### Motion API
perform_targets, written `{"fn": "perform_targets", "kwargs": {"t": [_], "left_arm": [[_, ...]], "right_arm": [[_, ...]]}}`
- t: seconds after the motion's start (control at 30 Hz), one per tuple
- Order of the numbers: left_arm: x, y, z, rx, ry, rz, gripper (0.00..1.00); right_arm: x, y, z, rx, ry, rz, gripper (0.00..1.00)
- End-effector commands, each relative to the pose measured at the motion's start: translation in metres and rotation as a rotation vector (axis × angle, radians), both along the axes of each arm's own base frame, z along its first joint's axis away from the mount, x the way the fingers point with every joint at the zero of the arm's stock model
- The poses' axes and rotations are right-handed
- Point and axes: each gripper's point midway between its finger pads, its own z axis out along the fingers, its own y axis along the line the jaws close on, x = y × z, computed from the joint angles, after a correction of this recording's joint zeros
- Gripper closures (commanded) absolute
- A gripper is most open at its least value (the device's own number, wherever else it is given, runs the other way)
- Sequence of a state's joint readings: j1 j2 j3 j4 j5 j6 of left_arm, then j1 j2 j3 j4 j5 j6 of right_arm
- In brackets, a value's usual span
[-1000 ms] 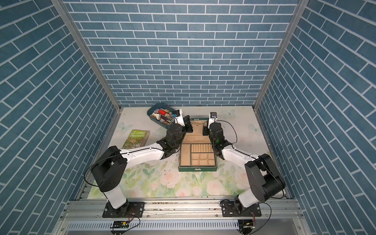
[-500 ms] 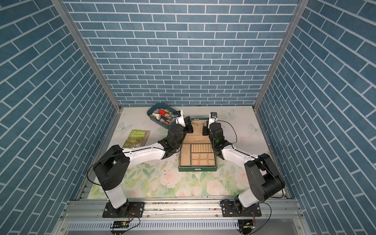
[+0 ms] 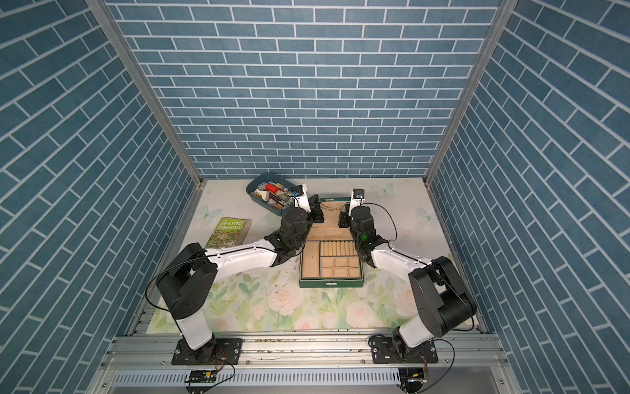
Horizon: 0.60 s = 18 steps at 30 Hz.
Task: Put jewelry chain into jewelry box
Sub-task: Hang the necklace on the jewelry box clasp.
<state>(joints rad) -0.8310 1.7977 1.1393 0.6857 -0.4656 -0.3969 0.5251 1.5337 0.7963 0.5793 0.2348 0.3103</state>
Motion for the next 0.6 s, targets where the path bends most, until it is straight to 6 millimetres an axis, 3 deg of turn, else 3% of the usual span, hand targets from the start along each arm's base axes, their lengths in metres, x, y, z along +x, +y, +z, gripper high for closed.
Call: {"fn": "perform_targets", "kwargs": {"t": [0.0,0.57], "left_arm": [[0.0021,-0.0012,-0.0069,0.007,0.012,-0.006,1.00],[-0.0045,0.0054,-0.0043,-0.009,-0.014,-0.005,1.00]], "right_arm": [[-0.0034,-0.0002,-0.0103,0.033,0.026,0.005,1.00],[-0.0123,0.0036,-0.0140,0.059,0.000,0.016,1.00]]}}
